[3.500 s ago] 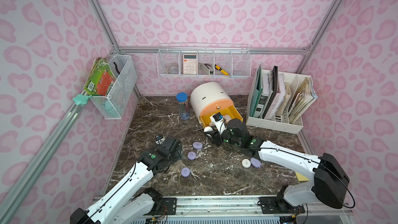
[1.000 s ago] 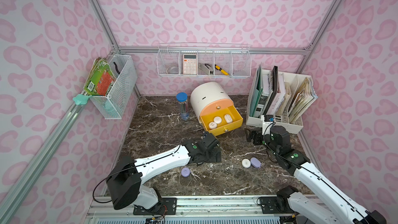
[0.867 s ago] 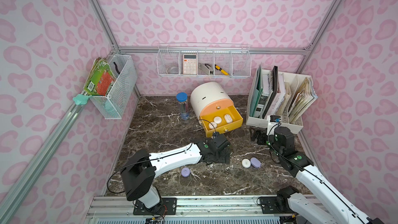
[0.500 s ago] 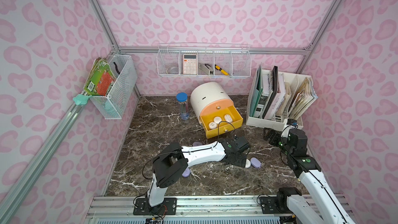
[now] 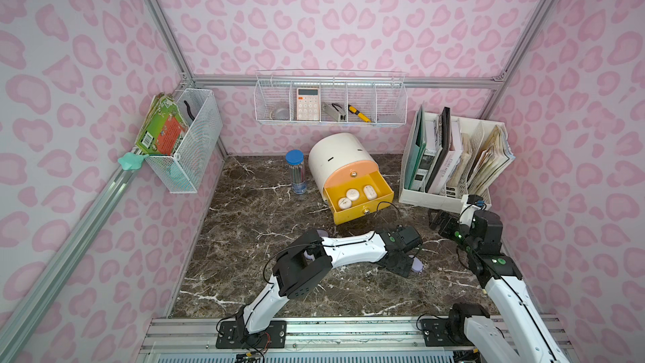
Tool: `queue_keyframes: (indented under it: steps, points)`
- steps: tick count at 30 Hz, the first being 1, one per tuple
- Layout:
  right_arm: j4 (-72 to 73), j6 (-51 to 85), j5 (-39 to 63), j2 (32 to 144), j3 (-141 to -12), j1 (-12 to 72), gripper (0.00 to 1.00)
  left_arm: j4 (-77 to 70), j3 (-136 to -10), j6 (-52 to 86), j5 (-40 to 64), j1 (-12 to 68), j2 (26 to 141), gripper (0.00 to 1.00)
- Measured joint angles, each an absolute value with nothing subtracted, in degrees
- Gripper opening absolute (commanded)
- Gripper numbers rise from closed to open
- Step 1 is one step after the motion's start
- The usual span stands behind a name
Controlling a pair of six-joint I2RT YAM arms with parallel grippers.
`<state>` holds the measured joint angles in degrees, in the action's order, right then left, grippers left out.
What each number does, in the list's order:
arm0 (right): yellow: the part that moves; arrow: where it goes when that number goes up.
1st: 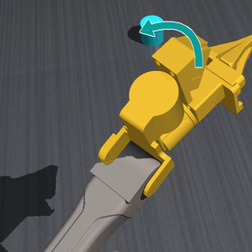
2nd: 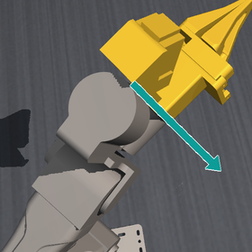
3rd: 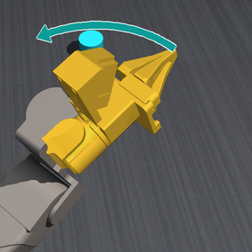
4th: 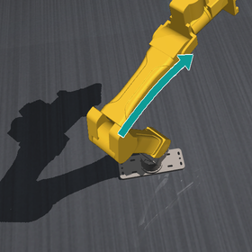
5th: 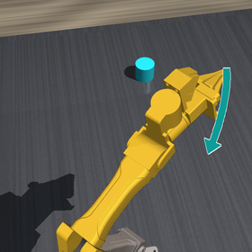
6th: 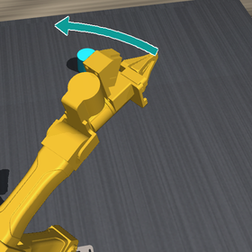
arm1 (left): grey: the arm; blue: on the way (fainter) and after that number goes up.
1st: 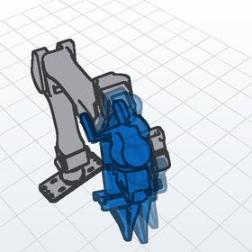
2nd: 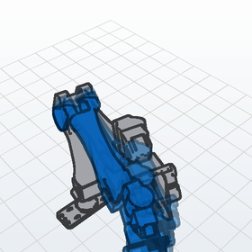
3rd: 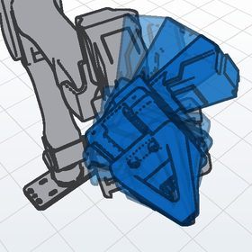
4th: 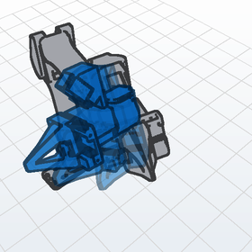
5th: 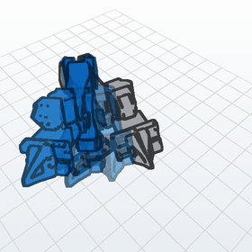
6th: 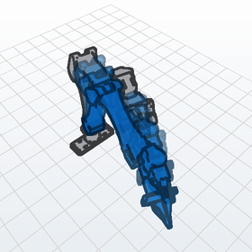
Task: Put the bluetooth earphones in the drawer according to color
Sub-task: Pick up the Bluetooth earphone from the center of the board.
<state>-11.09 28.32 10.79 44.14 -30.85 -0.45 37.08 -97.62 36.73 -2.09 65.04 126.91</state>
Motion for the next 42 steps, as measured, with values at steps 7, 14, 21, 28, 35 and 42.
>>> queue_keyframes:
  steps: [7, 14, 21, 28, 35, 42]
  points:
    - [-10.4, 28.4, 11.4, 44.4, -30.3, -0.6, 0.99, 38.5, -101.5, 34.8, -4.8, 65.0, 129.8, 0.72]
    - [-9.9, 28.5, 11.7, 44.4, -30.0, -0.9, 0.99, 39.9, -102.4, 34.5, -6.0, 64.8, 130.4, 0.49]
    - [-9.6, 28.9, 12.7, 44.4, -29.5, -0.9, 0.98, 39.0, -99.3, 35.2, -5.4, 64.9, 127.5, 0.46]
    - [-9.1, 29.5, 13.1, 44.2, -29.2, -1.0, 0.99, 41.1, -97.2, 35.6, -6.7, 64.9, 122.6, 0.51]
    - [-9.1, 29.5, 13.6, 43.7, -28.9, -1.0, 0.98, 41.8, -95.9, 35.7, -5.3, 64.9, 124.2, 0.75]
    - [-9.1, 29.5, 13.7, 43.5, -28.9, -1.0, 0.98, 41.2, -94.5, 36.0, -4.2, 65.3, 124.9, 0.71]
